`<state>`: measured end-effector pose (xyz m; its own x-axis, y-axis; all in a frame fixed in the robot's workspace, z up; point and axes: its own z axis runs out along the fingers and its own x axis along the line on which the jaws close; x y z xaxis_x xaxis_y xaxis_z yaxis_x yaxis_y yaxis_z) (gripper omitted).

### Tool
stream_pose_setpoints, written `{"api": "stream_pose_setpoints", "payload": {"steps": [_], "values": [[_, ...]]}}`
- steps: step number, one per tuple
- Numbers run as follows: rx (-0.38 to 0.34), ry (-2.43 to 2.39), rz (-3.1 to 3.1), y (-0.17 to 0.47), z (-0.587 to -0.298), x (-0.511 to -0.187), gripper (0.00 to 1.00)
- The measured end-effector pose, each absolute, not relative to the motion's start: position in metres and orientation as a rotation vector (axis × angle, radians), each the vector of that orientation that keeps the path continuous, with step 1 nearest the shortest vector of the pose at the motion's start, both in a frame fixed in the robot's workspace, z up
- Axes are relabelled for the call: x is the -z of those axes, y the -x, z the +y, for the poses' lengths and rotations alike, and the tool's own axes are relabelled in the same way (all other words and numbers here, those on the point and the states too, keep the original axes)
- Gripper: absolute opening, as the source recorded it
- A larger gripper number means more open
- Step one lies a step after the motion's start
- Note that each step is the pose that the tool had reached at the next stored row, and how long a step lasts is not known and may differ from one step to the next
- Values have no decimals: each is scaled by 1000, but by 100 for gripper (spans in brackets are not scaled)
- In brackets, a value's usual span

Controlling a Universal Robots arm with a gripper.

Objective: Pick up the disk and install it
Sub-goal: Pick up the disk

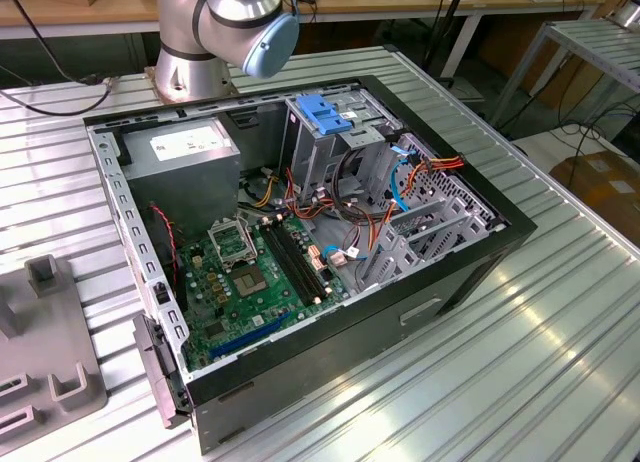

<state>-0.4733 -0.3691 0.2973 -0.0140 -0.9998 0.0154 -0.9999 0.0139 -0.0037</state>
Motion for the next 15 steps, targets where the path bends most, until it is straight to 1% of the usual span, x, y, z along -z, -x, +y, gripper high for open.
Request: {"api": "stream_pose_setpoints", "payload": {"steps": [6, 15], "values": [[-21, -2200, -2231, 473, -369, -305, 37], [-21, -2200, -2231, 473, -369, -335, 37]]}}
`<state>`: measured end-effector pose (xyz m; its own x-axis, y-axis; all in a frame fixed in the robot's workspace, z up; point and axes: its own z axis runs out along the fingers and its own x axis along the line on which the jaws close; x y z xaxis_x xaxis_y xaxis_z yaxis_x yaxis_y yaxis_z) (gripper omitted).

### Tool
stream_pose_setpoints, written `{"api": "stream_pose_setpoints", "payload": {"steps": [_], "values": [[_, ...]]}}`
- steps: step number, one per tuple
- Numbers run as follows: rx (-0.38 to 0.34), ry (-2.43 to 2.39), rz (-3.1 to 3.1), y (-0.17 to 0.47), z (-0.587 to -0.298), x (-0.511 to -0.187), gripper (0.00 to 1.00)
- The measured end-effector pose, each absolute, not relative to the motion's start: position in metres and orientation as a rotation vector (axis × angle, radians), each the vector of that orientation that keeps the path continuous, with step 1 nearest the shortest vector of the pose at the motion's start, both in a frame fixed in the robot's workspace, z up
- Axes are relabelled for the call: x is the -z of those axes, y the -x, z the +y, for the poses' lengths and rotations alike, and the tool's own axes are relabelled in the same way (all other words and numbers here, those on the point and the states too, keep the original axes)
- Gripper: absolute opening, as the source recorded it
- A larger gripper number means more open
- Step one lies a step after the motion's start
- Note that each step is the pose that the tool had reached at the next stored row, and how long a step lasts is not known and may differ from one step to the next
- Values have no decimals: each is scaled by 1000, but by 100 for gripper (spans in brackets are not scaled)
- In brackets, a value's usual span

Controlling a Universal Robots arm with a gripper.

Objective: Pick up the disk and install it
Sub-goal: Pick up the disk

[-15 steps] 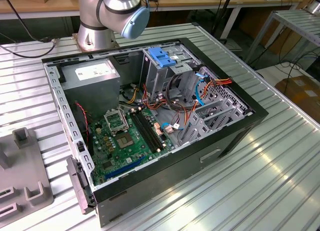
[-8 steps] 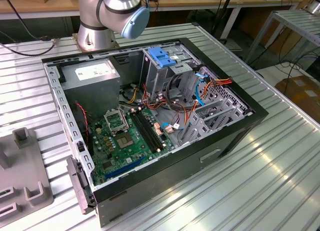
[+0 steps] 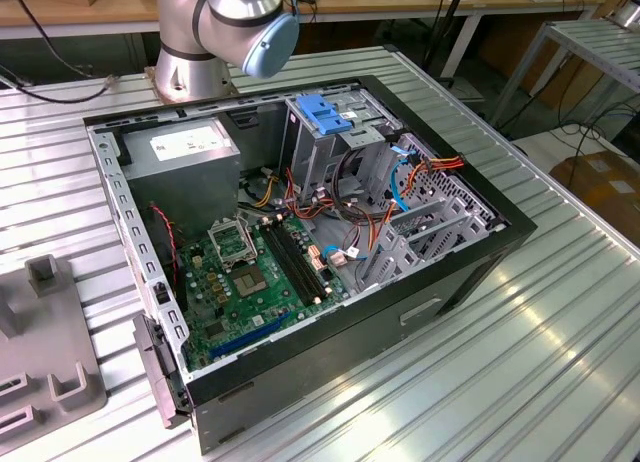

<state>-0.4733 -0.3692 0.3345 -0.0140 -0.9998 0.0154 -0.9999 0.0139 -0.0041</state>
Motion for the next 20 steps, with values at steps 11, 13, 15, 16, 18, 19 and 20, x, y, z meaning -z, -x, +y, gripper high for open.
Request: {"api": "stream_pose_setpoints", "payload": {"steps": [11, 13, 15, 16, 18, 19, 20], "values": [[-21, -2200, -2231, 473, -369, -351, 37], [-22, -2200, -2231, 473, -369, -351, 37], [-22, -2200, -2231, 473, -369, -351, 37], [-21, -2200, -2231, 473, -369, -351, 37], [-22, -2200, -2231, 473, -369, -351, 37], [-21, -2200, -2231, 473, -369, -351, 37], [-22, -2200, -2231, 473, -369, -351, 37]]}}
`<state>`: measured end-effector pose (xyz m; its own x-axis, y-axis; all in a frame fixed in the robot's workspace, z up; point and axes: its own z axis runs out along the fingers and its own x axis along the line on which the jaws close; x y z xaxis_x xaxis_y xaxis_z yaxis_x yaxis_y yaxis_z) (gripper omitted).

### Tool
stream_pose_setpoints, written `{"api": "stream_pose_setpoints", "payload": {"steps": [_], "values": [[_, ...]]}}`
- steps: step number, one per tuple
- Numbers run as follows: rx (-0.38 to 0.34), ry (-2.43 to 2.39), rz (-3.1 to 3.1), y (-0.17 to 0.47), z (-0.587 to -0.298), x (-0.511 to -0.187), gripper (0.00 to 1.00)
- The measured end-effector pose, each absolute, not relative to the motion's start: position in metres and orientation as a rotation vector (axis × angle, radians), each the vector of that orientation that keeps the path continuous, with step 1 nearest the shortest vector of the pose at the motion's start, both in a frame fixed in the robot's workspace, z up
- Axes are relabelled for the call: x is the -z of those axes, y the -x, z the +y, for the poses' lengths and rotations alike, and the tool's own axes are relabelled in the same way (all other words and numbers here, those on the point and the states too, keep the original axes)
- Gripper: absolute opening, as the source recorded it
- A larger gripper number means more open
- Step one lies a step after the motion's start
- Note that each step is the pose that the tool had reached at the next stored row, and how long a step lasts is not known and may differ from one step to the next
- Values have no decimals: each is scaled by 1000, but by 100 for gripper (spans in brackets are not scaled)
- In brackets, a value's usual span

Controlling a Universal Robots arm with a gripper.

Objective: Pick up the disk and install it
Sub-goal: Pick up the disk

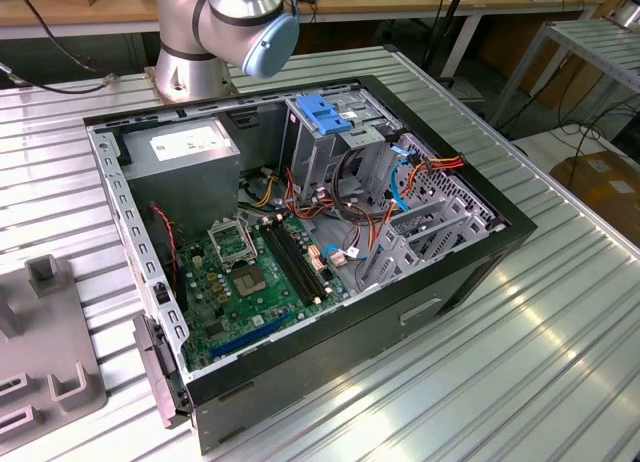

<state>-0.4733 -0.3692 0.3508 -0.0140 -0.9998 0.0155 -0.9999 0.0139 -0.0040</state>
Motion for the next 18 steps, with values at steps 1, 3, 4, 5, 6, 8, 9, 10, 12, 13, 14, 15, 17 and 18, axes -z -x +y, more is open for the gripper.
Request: {"api": "stream_pose_setpoints", "payload": {"steps": [1, 3, 4, 5, 6, 8, 9, 10, 12, 13, 14, 15, 17, 18], "values": [[-21, -2200, -2231, 473, -369, -351, 37], [-21, -2200, -2231, 473, -369, -357, 37], [-21, -2200, -2231, 473, -369, -359, 37], [-21, -2200, -2231, 473, -369, -360, 37], [-21, -2200, -2231, 473, -369, -360, 37], [-21, -2200, -2231, 473, -369, -360, 37], [-21, -2200, -2231, 473, -369, -360, 37], [-21, -2200, -2231, 473, -369, -360, 37], [-21, -2200, -2231, 473, -369, -360, 37], [-21, -2200, -2231, 473, -369, -361, 37], [-21, -2200, -2231, 473, -369, -361, 37], [-21, -2200, -2231, 473, -369, -362, 37], [-21, -2200, -2231, 473, -369, -363, 37], [-21, -2200, -2231, 473, -369, -363, 37]]}}
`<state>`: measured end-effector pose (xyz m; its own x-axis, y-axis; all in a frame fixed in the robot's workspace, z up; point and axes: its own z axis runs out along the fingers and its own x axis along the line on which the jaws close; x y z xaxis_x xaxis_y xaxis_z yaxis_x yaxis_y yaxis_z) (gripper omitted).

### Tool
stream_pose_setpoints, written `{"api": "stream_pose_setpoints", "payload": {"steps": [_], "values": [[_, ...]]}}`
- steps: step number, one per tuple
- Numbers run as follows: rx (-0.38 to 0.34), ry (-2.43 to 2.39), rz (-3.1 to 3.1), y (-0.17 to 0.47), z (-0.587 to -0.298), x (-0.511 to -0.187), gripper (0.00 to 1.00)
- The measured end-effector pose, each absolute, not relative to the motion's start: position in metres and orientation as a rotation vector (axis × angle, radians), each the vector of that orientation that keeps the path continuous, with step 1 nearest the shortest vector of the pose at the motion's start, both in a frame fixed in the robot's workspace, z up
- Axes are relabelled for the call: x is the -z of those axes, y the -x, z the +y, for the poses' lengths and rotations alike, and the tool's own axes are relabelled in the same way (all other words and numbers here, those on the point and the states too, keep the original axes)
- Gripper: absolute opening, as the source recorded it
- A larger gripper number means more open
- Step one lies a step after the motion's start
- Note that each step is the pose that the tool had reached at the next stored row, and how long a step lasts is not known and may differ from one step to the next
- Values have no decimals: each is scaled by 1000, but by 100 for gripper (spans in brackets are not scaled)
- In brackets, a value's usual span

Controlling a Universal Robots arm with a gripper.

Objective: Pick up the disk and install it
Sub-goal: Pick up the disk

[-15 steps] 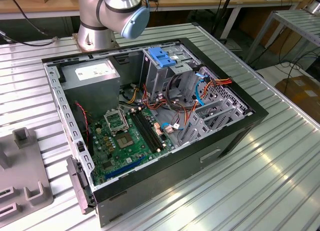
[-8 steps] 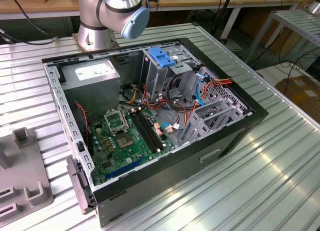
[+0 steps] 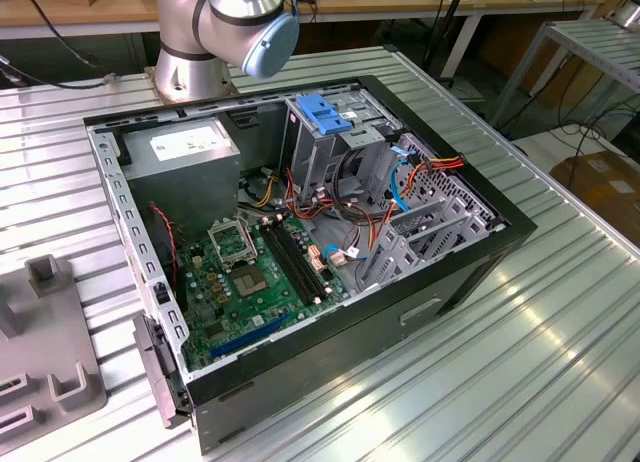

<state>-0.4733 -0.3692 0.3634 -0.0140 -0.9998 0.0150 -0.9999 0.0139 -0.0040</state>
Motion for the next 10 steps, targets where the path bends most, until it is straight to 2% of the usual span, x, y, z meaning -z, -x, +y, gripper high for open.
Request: {"api": "stream_pose_setpoints", "payload": {"steps": [10], "values": [[-21, -2200, -2231, 473, -369, -369, 37]]}}
